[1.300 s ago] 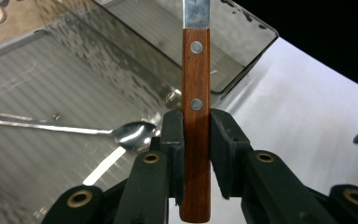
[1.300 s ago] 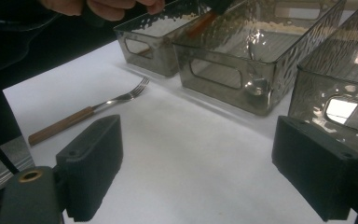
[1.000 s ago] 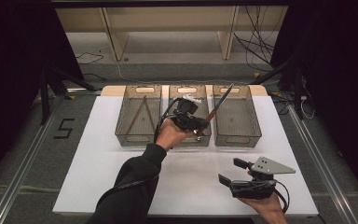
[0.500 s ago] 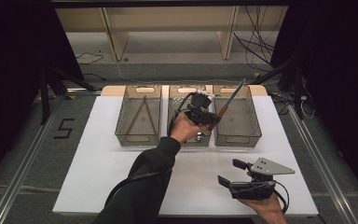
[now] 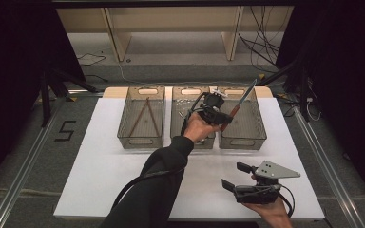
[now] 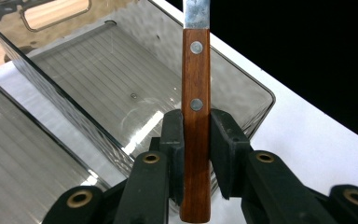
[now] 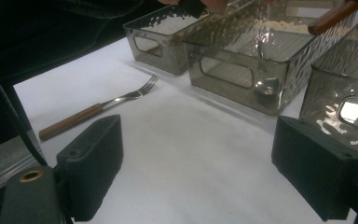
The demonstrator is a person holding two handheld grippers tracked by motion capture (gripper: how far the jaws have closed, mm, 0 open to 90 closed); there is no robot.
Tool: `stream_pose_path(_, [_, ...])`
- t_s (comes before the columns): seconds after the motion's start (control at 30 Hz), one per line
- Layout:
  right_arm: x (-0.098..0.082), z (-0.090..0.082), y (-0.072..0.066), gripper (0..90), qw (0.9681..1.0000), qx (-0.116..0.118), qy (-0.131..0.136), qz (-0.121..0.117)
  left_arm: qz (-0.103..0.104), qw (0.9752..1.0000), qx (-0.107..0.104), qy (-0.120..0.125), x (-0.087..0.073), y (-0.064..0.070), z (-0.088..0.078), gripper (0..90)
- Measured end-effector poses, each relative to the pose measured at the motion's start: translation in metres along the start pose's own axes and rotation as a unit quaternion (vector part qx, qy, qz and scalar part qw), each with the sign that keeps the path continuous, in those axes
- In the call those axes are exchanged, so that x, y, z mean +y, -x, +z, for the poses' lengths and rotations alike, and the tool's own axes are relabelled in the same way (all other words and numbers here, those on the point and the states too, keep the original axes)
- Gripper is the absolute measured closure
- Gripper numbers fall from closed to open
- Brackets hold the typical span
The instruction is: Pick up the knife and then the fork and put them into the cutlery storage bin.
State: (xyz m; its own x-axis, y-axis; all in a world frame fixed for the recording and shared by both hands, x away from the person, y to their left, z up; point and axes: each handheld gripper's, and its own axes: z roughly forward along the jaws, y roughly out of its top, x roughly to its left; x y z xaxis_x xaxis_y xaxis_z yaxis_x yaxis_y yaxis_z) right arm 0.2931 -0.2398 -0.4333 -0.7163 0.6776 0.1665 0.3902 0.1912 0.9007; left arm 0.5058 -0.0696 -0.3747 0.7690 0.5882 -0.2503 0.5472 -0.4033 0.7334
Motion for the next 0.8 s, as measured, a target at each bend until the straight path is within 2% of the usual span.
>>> stream_pose_path(0.37, [0.0,0.0,0.0,17.4,1.0,0.003,-0.001,0.0,-0.013,0.9999,0.002,-0.004,0.001,-0.003,0.013,75.5])
stream_pose_path(0.57, [0.0,0.0,-0.001,17.4,1.0,0.004,0.0,0.0,-0.009,0.9999,0.003,-0.01,0.003,0.0,0.018,75.4])
stream_pose_path(0.8, [0.0,0.0,-0.001,17.4,1.0,0.005,-0.001,0.0,-0.016,0.9998,0.003,-0.014,0.0,0.0,0.024,75.4])
